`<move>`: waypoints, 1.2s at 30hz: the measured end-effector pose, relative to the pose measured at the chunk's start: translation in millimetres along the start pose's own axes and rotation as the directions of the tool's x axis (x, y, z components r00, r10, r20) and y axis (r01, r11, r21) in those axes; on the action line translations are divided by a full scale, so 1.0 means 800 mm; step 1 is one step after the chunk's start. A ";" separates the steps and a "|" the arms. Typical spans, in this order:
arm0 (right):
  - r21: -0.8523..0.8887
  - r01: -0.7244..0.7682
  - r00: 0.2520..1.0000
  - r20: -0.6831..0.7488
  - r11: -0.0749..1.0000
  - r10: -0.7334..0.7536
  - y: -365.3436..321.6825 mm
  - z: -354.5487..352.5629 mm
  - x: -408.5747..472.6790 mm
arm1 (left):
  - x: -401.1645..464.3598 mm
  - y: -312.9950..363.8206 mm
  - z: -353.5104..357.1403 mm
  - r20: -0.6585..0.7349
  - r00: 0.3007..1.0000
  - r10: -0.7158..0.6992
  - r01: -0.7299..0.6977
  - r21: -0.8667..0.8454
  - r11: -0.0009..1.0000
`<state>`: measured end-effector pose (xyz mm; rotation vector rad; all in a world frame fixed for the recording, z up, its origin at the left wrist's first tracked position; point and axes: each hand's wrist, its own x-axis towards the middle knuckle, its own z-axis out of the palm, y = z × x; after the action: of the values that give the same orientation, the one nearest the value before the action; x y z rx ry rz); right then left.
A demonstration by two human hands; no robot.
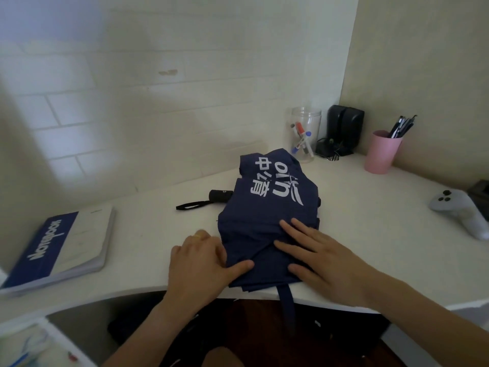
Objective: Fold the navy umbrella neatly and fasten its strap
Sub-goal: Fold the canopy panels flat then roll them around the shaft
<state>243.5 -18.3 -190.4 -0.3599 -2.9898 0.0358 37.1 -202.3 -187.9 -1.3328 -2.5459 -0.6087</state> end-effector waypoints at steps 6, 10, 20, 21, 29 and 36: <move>0.091 0.010 0.985 0.170 0.996 -0.025 0.004 -0.007 0.008 | 0.023 0.023 -0.004 0.008 0.822 0.569 -0.569 -0.044 0.821; 0.408 -0.036 0.995 -0.071 0.912 0.071 0.020 -0.043 0.024 | 0.023 0.013 0.025 0.353 0.767 0.535 -0.554 -0.055 0.831; 0.061 -0.231 0.973 0.010 0.971 0.231 0.074 -0.107 0.164 | 0.015 0.009 0.032 0.091 0.758 0.645 -0.651 0.077 0.755; 0.062 -0.212 0.976 -0.039 0.975 0.214 0.072 -0.108 0.165 | 0.014 0.011 0.031 0.083 0.745 0.662 -0.666 0.042 0.745; 0.105 -0.039 0.925 -0.372 0.994 0.075 0.026 -0.125 0.125 | 0.013 0.013 0.025 0.080 0.726 0.683 -0.678 -0.083 0.731; 0.024 0.015 0.950 -0.312 1.000 -0.007 -0.041 -0.094 0.049 | -0.002 0.012 0.019 0.099 0.758 0.644 -0.639 -0.081 0.765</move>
<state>208.2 -40.1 -109.7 -0.3130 -2.6749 0.0149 46.5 -191.8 -199.7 -2.1613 -1.9329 -0.4401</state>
